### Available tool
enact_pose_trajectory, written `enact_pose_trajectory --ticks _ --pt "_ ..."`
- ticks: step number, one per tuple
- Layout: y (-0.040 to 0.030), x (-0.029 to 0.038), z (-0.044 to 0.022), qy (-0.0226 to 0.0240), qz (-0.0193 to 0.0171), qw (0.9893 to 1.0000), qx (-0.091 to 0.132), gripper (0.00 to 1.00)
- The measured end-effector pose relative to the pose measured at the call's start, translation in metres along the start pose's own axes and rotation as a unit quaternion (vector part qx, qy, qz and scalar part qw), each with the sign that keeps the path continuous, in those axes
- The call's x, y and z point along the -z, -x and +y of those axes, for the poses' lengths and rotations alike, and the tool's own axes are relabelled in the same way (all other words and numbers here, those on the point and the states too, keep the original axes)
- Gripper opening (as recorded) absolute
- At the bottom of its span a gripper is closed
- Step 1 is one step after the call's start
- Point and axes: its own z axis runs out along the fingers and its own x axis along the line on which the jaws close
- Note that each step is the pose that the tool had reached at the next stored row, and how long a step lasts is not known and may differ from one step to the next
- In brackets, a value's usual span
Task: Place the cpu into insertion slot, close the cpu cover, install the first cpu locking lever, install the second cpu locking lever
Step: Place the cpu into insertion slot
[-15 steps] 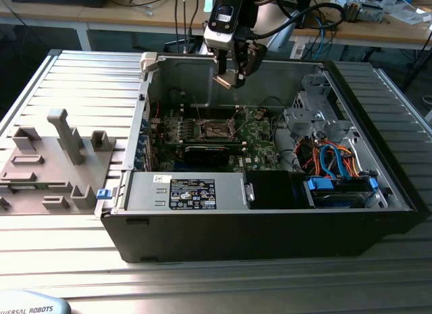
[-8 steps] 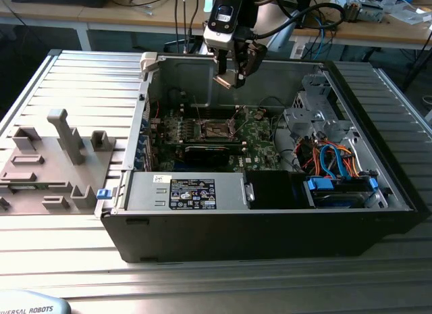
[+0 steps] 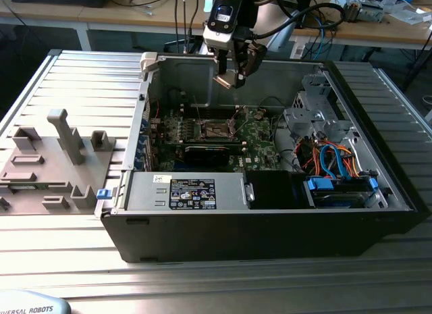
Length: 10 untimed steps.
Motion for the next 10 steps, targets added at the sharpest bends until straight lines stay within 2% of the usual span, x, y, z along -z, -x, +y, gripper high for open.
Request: enact_pose_trajectory --ticks 10 --pt "0.0000 0.0000 0.0000 0.0001 -0.0005 1.0000 -0.007 0.54"
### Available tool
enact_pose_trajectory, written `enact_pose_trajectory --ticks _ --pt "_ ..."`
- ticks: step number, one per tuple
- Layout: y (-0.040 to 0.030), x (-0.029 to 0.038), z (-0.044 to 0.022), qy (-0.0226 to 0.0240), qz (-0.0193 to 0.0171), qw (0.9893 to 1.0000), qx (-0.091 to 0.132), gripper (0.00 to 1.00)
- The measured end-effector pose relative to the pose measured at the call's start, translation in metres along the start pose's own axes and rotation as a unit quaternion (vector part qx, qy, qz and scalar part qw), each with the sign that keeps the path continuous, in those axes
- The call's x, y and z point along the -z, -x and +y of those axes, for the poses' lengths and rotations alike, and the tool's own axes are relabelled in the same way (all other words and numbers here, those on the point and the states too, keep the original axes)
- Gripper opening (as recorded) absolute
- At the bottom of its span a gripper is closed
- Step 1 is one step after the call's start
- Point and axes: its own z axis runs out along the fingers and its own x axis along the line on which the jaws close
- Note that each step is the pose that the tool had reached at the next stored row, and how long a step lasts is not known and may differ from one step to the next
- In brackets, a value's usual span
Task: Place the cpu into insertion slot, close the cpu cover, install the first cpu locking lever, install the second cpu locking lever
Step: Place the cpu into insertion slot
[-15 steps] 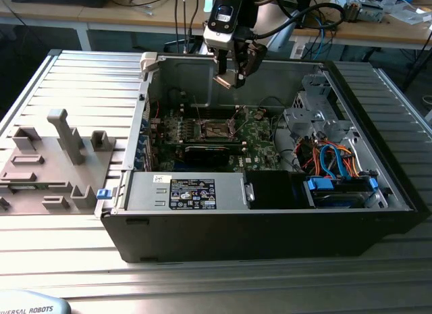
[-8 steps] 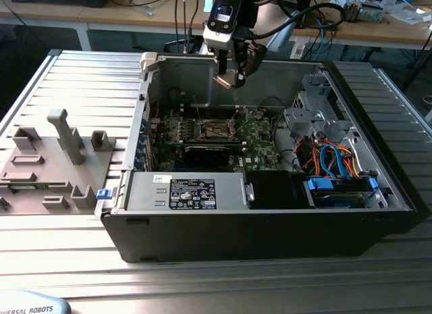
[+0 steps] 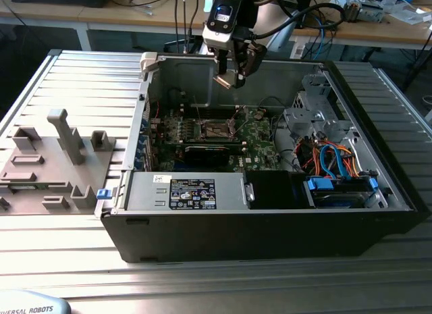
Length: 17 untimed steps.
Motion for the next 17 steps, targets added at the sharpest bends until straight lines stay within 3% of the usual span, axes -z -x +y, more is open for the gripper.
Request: enact_pose_trajectory --ticks 17 --pt "0.0000 0.0000 0.0000 0.0002 -0.0013 0.9999 -0.015 0.54"
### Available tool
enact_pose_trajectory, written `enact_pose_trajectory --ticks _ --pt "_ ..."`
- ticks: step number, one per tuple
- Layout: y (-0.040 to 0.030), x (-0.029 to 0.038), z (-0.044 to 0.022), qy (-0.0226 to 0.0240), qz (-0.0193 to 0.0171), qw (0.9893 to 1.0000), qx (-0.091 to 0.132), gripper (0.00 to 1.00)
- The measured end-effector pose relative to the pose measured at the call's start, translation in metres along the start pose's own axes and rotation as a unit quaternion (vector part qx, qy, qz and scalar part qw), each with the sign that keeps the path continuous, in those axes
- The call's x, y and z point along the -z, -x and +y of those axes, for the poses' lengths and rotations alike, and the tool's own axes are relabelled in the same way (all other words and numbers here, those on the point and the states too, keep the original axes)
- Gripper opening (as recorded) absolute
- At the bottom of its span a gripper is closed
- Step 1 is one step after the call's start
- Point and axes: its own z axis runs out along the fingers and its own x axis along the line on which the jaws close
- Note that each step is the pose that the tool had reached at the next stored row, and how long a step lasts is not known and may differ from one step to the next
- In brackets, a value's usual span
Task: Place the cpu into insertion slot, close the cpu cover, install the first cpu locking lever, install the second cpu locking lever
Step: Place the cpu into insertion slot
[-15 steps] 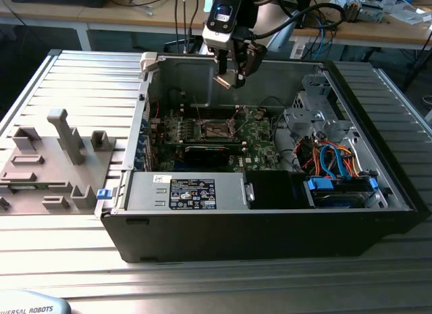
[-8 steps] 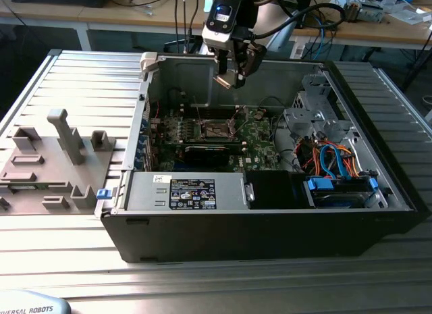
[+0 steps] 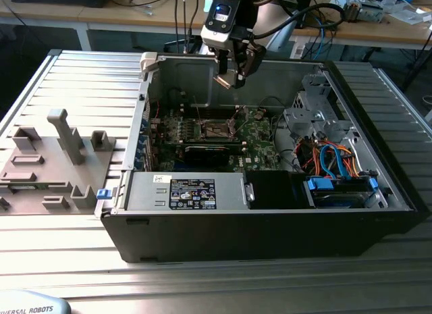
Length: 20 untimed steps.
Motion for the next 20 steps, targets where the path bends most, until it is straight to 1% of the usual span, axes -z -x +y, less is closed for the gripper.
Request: enact_pose_trajectory --ticks 20 --pt "0.0000 0.0000 0.0000 0.0001 -0.0008 0.9999 -0.010 0.54"
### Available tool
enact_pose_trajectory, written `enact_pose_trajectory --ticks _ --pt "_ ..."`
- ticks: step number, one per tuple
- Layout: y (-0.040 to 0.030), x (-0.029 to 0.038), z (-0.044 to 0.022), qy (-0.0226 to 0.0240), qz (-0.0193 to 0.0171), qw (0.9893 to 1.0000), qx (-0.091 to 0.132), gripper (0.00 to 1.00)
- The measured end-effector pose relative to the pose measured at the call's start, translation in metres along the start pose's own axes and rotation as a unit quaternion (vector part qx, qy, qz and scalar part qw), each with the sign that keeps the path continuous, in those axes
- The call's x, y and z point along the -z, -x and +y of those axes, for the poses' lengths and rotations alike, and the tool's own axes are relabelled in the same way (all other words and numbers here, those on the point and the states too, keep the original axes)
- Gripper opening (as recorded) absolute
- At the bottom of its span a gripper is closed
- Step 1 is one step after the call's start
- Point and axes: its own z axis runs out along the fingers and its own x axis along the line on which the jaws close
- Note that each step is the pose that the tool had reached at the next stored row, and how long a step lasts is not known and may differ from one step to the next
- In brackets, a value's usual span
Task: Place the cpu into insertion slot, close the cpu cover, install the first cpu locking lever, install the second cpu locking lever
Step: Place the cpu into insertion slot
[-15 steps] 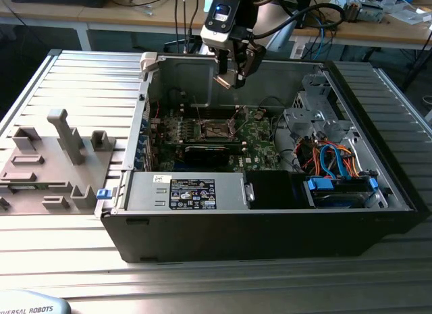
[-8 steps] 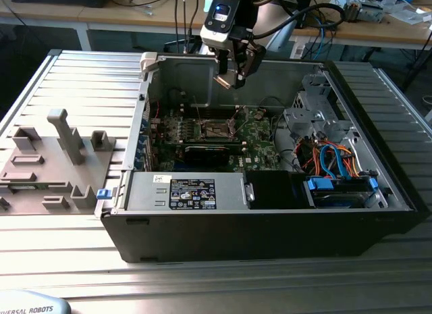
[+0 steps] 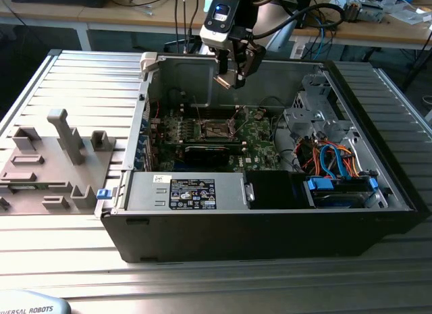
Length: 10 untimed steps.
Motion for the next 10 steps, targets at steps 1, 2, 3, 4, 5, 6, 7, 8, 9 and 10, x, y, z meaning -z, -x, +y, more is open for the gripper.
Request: enact_pose_trajectory --ticks 1,2,3,4,5,6,7,8,9,10 --pt "0.0000 0.0000 0.0000 0.0000 0.0000 1.0000 0.000 0.54" --pt "0.0000 0.0000 0.0000 0.0000 -0.0001 1.0000 -0.001 0.54" --pt "0.0000 0.0000 0.0000 0.0000 -0.0001 1.0000 -0.001 0.54" --pt "0.0000 0.0000 0.0000 0.0000 -0.0001 1.0000 -0.002 0.54" --pt "0.0000 0.0000 0.0000 0.0001 -0.0002 1.0000 -0.002 0.54" --pt "0.0000 0.0000 0.0000 0.0001 -0.0002 1.0000 -0.003 0.54" --pt "0.0000 0.0000 0.0000 0.0001 -0.0003 1.0000 -0.003 0.54" --pt "0.0000 0.0000 0.0000 0.0000 -0.0003 1.0000 -0.003 0.54" --pt "0.0000 0.0000 0.0000 0.0001 -0.0003 1.0000 -0.004 0.54" --pt "0.0000 0.0000 0.0000 0.0001 -0.0004 1.0000 -0.004 0.54"
